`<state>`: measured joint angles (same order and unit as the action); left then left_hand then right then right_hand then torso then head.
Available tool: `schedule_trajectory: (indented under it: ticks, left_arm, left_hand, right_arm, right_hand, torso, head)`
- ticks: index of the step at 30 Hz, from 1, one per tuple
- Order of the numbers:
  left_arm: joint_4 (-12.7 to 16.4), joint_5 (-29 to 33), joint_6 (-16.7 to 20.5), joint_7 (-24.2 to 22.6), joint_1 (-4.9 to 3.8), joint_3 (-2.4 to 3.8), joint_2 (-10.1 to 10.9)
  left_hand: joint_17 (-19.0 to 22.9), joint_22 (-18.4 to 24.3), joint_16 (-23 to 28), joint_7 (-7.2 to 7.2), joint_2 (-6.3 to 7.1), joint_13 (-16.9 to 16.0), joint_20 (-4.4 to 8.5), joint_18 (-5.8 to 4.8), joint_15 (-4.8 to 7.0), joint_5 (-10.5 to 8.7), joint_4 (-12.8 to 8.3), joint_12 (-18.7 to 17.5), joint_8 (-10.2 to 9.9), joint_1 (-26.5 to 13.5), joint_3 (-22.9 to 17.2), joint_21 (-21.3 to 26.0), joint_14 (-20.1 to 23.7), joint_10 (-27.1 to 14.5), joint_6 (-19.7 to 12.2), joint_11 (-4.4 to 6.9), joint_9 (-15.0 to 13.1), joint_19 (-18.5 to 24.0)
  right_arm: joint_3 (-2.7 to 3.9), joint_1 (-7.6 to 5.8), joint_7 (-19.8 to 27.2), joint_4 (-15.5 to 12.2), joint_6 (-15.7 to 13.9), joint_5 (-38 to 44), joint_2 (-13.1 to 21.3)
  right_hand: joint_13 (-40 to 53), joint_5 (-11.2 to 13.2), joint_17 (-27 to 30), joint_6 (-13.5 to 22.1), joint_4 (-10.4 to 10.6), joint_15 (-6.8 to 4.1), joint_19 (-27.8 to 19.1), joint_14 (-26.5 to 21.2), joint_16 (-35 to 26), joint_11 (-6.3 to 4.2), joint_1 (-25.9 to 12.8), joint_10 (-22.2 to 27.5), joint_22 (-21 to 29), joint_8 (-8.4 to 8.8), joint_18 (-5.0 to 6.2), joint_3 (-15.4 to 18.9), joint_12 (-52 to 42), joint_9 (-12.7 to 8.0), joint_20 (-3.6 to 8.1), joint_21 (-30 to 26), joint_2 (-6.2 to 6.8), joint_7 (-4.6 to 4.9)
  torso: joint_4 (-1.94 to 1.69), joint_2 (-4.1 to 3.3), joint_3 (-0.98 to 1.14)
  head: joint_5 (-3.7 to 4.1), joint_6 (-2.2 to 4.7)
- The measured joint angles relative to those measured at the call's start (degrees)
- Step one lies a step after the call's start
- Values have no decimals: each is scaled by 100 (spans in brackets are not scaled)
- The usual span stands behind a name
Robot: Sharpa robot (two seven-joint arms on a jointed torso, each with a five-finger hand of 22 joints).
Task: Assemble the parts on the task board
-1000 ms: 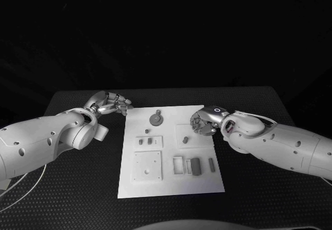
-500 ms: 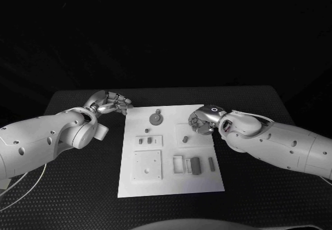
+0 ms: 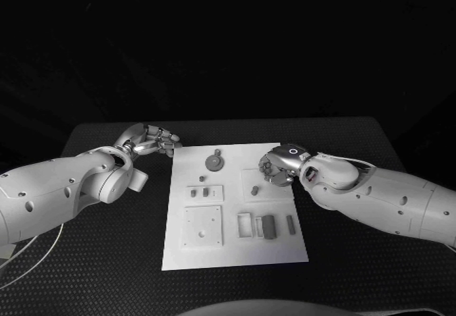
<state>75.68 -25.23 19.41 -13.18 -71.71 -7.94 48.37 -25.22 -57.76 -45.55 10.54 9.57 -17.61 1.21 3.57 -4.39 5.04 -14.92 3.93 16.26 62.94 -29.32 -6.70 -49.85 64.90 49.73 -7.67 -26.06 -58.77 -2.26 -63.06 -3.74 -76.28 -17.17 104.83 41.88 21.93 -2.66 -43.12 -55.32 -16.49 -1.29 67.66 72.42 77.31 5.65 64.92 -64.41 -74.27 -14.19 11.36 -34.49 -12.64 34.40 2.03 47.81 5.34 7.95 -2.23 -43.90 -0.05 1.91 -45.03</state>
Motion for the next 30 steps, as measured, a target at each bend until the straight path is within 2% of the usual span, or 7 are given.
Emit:
schedule_trajectory:
  ticks: [2, 6, 9, 12, 17, 21, 30]
  left_arm:
    - [-6, 0, 0, 1, 0, 0, -2]
    - [-25, 1, 1, 3, 0, 0, -2]
    - [-29, 2, 2, 5, 0, 0, 1]
    - [-30, 3, 3, 6, 0, 0, 1]
    - [-32, 3, 3, 8, 0, 0, 2]
    - [-33, 4, 2, 12, 0, 0, 3]
    - [-35, 5, -1, 36, 0, 0, 9]
  left_hand:
    - [0, 2, 11, 9, 0, 0, 0, -1, 0, 0, 0, 0, 0, 0, 0, 0, 0, 0, -9, 0, 0, 0]
    - [-13, 11, 11, 10, 0, 0, 0, -2, 0, 0, 0, 0, 0, 0, 0, 0, 0, 0, -51, 0, 0, 0]
    - [-16, 11, 11, 9, 0, 0, 0, -3, -21, 0, 0, 0, 0, 0, 0, 0, -21, 0, -51, 0, 0, 0]
    - [-19, 11, 11, 10, 0, 0, 0, -4, -21, 0, 0, 0, 0, 0, 0, 0, -21, 0, -51, 0, 1, 0]
    - [-23, 16, 11, 10, 0, 0, 0, -5, -21, 0, 0, 0, 0, 0, 0, 0, -21, 0, -51, 0, 1, 0]
    - [-29, 16, 11, 9, 0, -1, 0, -6, -21, 0, 0, 0, 0, 0, 0, 0, -21, 0, -51, 0, 1, 0]
    - [-48, 29, 34, 39, 0, -1, -21, -7, -21, -22, -2, 0, 0, 0, 30, 0, -21, 0, -122, 0, 7, -21]
  right_arm:
    - [-3, 6, -13, -18, -22, 39, 9]
    - [-5, 27, -59, -52, -82, 133, 20]
    - [-6, 41, -101, -75, -119, 201, 25]
    - [-6, 55, -150, -97, -164, 278, 34]
    - [-10, 76, -222, -118, -224, 401, 39]
    - [-12, 82, -253, -124, -240, 456, 37]
    - [-14, 84, -258, -118, -267, 475, 36]
  right_hand:
    - [0, 0, 0, -27, 7, 1, 0, 0, 0, 0, 0, 0, 5, -28, -2, -7, 87, -2, 0, 0, 0, -15]
    - [-1, 0, 0, -204, -18, 9, 22, 7, 0, -87, 80, -210, 23, -106, -11, -63, 249, 4, -23, -32, -152, -87]
    - [-8, 0, 0, -248, -18, -11, 23, -10, 0, -135, 102, -280, 31, -133, -33, -63, 276, 6, -22, -50, -175, -114]
    - [-626, 0, -9, -300, -18, -56, 55, 10, 0, -178, 123, -360, 38, -133, -33, -63, 287, 7, -9, -66, -195, -129]
    - [-760, 0, -27, -344, -18, -67, 63, 5, 0, -237, 167, -421, 38, -165, -33, -63, 287, 8, -1, -66, -239, -143]
    - [-769, 0, -35, -352, -18, -87, 105, 25, 0, -217, 176, -442, 38, -165, -34, -63, 294, 7, 0, -66, -248, -136]
    - [-807, 0, -49, -353, -18, -88, 107, 26, 0, -257, 176, -524, 38, -163, -35, -62, 295, -13, -1, -66, -248, -137]
  torso:
    - [1, 0, 0]
    - [-1, 0, 0]
    - [-2, 0, 0]
    - [-3, 1, 0]
    - [-2, 1, -1]
    - [0, 2, -2]
    - [1, 0, -3]
  head:
    - [0, -2]
    - [5, -7]
    - [9, -8]
    - [11, -8]
    - [16, -4]
    - [16, 2]
    - [24, 4]
